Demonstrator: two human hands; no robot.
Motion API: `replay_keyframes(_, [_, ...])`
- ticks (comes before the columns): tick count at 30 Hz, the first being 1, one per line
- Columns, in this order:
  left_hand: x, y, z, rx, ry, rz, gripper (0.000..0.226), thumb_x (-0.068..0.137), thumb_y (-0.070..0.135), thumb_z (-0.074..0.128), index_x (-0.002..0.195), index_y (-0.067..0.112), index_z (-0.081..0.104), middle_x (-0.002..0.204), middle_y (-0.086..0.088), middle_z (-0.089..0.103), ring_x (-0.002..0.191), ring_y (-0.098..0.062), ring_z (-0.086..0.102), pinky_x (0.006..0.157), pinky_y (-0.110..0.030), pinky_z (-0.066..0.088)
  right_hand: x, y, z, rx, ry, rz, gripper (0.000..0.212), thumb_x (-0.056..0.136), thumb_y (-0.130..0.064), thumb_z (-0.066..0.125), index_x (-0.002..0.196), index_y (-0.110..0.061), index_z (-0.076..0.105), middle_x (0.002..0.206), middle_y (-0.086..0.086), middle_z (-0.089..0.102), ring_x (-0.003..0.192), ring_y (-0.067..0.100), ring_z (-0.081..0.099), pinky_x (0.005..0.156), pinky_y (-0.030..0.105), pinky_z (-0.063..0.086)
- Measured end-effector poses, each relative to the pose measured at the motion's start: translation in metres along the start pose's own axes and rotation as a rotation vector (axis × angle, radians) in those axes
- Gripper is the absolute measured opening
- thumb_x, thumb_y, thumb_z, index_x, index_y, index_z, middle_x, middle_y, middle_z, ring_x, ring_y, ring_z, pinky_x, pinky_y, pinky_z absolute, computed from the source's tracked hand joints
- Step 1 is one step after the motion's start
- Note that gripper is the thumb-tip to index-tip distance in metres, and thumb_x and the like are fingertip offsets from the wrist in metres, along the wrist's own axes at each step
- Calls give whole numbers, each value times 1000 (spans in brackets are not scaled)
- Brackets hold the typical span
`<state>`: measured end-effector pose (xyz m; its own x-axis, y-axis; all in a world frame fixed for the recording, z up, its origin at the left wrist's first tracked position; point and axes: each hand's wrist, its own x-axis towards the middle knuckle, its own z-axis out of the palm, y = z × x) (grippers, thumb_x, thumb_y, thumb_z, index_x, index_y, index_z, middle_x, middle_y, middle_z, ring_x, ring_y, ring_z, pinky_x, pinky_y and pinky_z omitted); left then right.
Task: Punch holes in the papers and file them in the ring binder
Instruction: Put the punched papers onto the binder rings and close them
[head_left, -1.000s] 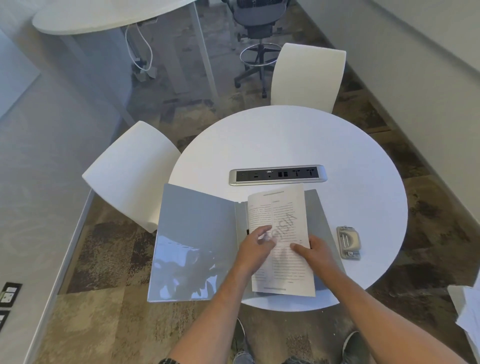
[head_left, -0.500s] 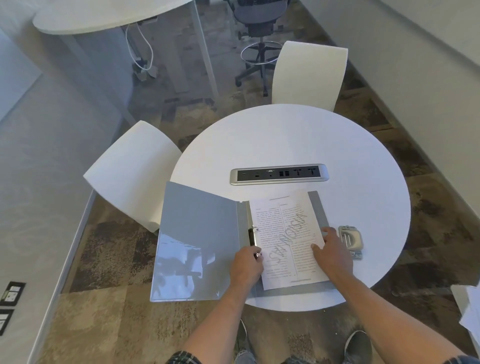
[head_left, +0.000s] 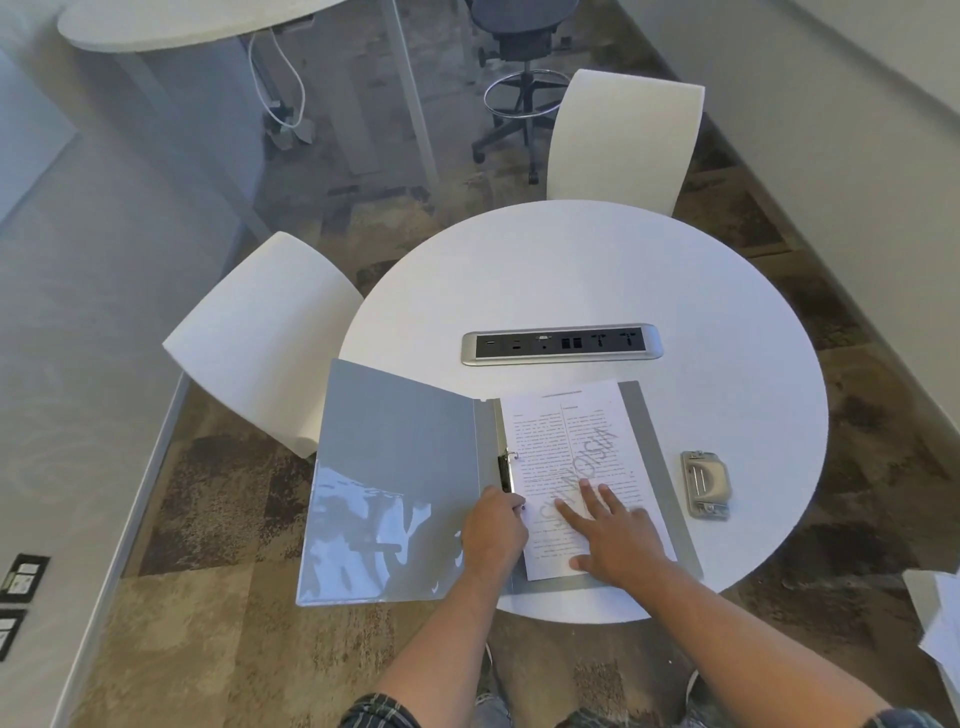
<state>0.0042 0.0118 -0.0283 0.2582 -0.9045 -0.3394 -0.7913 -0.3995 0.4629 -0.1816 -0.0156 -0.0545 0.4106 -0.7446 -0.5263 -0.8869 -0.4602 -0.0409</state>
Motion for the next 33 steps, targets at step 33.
replay_keyframes(33, [33, 19, -21, -66, -48, -315, 10, 84, 11, 68, 92, 6, 72, 101, -12, 71, 86, -30, 70, 57, -32, 45, 5, -2, -4, 27, -110, 15, 92, 94, -64, 53, 158, -45, -9, 168, 3, -20, 157, 35, -7, 120, 64, 18])
